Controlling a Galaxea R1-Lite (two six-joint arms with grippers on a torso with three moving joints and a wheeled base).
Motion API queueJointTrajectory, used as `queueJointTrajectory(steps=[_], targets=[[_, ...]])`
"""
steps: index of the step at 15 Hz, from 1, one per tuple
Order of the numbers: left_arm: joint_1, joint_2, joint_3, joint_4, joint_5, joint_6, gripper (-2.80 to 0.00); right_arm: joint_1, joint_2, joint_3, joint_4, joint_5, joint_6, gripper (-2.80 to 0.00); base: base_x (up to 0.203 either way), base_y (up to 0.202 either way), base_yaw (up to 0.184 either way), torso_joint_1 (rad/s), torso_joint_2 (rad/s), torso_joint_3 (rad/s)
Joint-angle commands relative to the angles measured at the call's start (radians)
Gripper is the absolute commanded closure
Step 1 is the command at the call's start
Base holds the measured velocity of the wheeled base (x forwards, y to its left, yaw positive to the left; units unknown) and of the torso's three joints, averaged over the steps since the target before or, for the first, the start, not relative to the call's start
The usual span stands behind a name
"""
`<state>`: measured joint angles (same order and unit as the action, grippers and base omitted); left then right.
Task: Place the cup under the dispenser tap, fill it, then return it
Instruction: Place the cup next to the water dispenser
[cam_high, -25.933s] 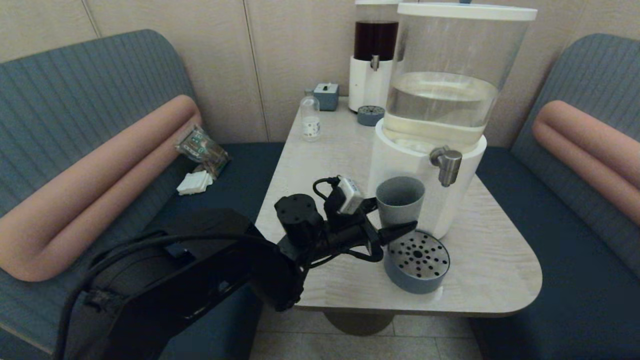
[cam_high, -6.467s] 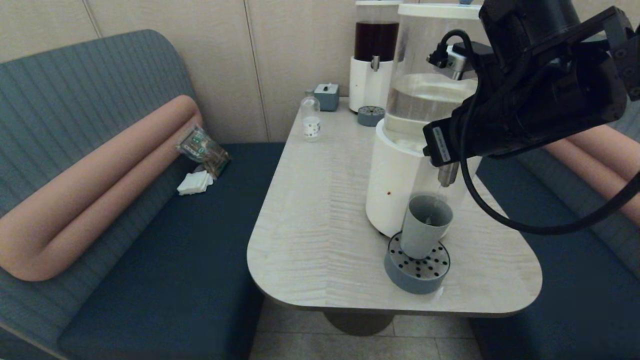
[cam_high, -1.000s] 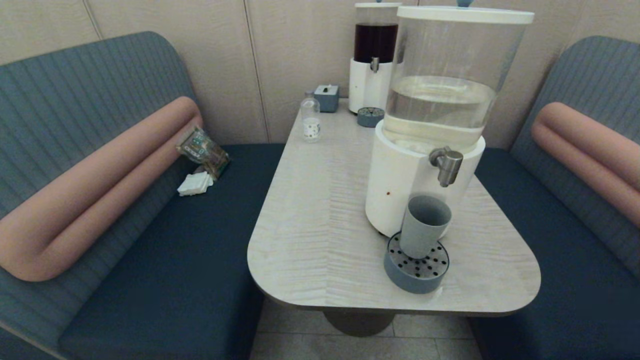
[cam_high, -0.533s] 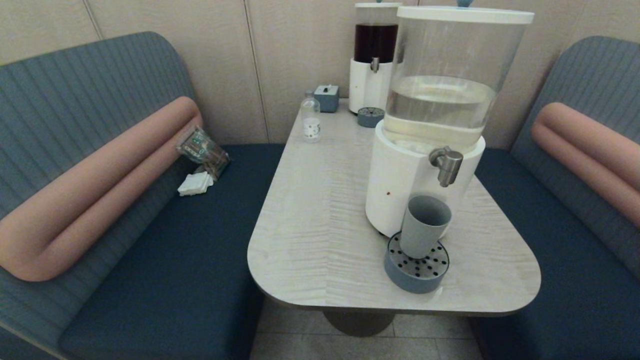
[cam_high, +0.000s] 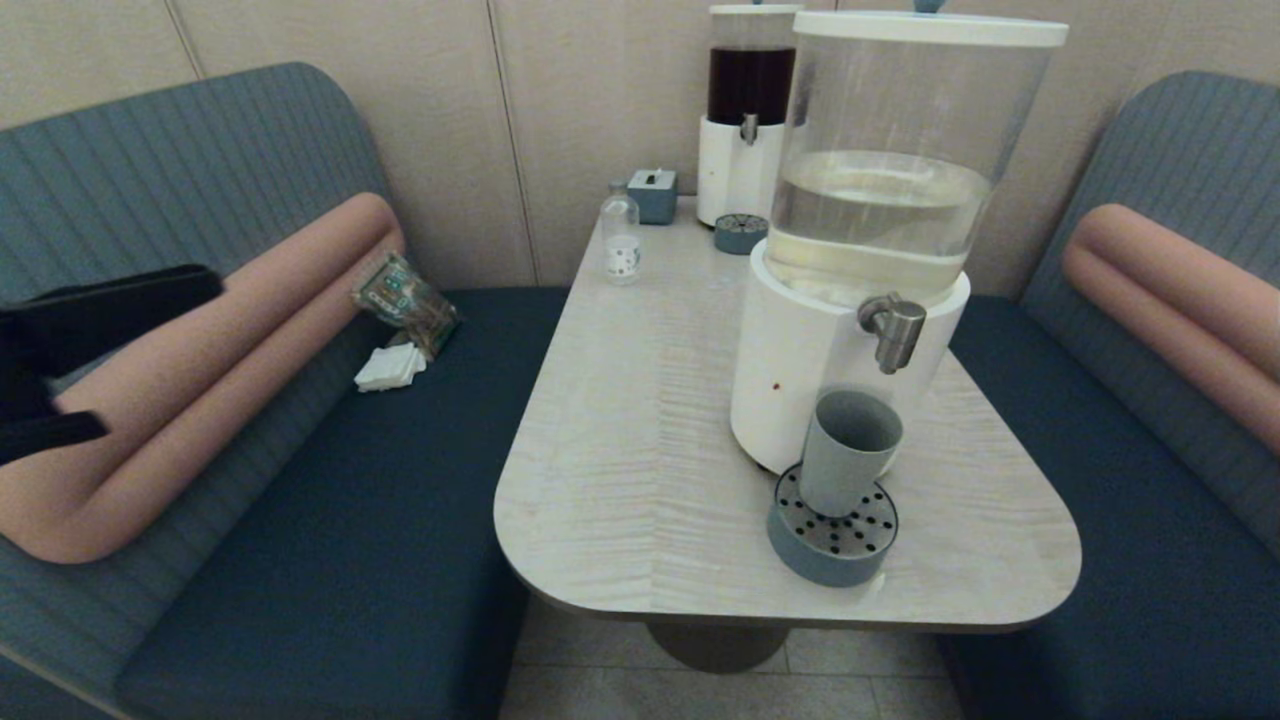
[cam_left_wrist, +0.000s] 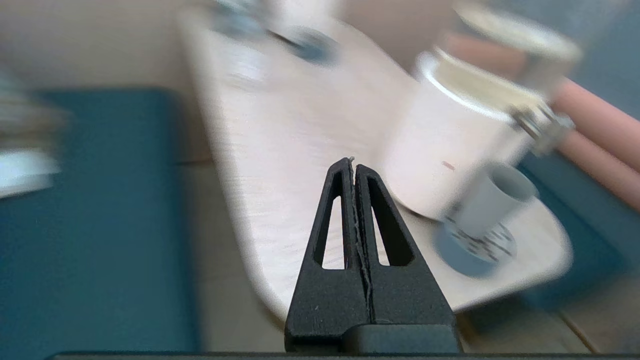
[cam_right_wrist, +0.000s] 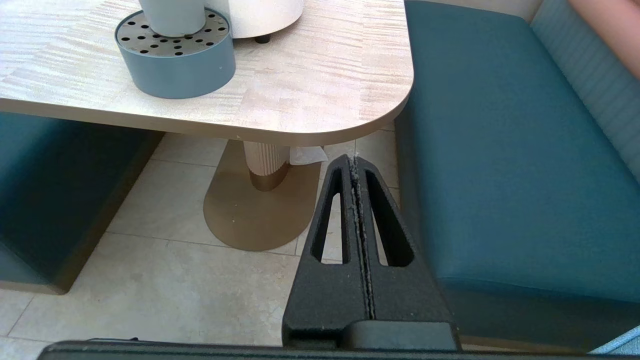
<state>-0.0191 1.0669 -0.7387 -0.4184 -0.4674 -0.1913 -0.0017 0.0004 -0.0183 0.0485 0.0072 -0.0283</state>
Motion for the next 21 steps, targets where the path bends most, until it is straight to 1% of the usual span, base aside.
queueJointTrajectory(steps=[1, 2, 3, 4, 5, 6, 8, 10, 11, 14, 17, 20, 21], targets=[[-0.011, 0.398, 0.025, -0.452, -0.238, 0.001, 0.00, 0.000, 0.001, 0.000, 0.001, 0.000, -0.001, 0.00, 0.000, 0.000, 0.000, 0.000, 0.00, 0.000], [-0.031, 0.480, 0.057, -0.610, -0.305, 0.005, -2.80, 0.000, 0.001, 0.000, 0.001, 0.000, -0.001, 0.00, 0.000, 0.000, 0.000, 0.000, 0.00, 0.000], [-0.048, 0.549, 0.081, -0.733, -0.373, 0.009, -2.80, 0.000, 0.001, 0.000, 0.001, 0.000, -0.001, 0.00, 0.000, 0.000, 0.000, 0.000, 0.00, 0.000], [-0.063, 0.610, 0.099, -0.831, -0.446, 0.019, -2.80, 0.000, 0.001, 0.000, 0.001, 0.000, -0.001, 0.00, 0.000, 0.000, 0.000, 0.000, 0.00, 0.000], [-0.084, 0.671, 0.108, -0.898, -0.500, 0.036, -2.80, 0.000, 0.001, 0.000, 0.001, 0.000, -0.001, 0.00, 0.000, 0.000, 0.000, 0.000, 0.00, 0.000], [-0.104, 0.731, 0.112, -0.953, -0.528, 0.059, -2.80, 0.000, 0.001, 0.000, 0.001, 0.000, -0.001, 0.00, 0.000, 0.000, 0.000, 0.000, 0.00, 0.000], [-0.155, 0.880, 0.099, -1.053, -0.554, 0.118, -2.80, 0.000, 0.001, 0.000, 0.001, 0.000, -0.001, 0.00, 0.000, 0.000, 0.000, 0.000, 0.00, 0.000], [-0.235, 0.981, 0.070, -1.096, -0.561, 0.206, -2.80, 0.000, 0.001, 0.000, 0.001, 0.000, -0.001, 0.00, 0.000, 0.000, 0.000, 0.000, 0.00, 0.000], [-0.281, 1.003, 0.060, -1.106, -0.549, 0.230, -2.80, 0.000, 0.001, 0.000, 0.001, 0.000, -0.001, 0.00, 0.000, 0.000, 0.000, 0.000, 0.00, 0.000], [-0.374, 1.064, -0.015, -1.111, -0.473, 0.243, -2.80, 0.000, 0.001, 0.000, 0.001, 0.000, -0.001, 0.00, 0.000, 0.000, 0.000, 0.000, 0.00, 0.000], [-0.455, 1.128, -0.069, -1.112, -0.361, 0.239, -2.80, 0.000, 0.001, 0.000, 0.001, 0.000, -0.001, 0.00, 0.000, 0.000, 0.000, 0.000, 0.00, 0.000], [-0.492, 1.196, -0.133, -1.112, -0.292, 0.229, -2.80, 0.000, 0.001, 0.000, 0.001, 0.000, -0.001, 0.00, 0.000, 0.000, 0.000, 0.000, 0.00, 0.000], [-0.501, 1.209, -0.155, -1.112, -0.287, 0.228, -2.80, 0.000, 0.001, 0.000, 0.001, 0.000, -0.001, 0.00, 0.000, 0.000, 0.000, 0.000, 0.00, 0.000]])
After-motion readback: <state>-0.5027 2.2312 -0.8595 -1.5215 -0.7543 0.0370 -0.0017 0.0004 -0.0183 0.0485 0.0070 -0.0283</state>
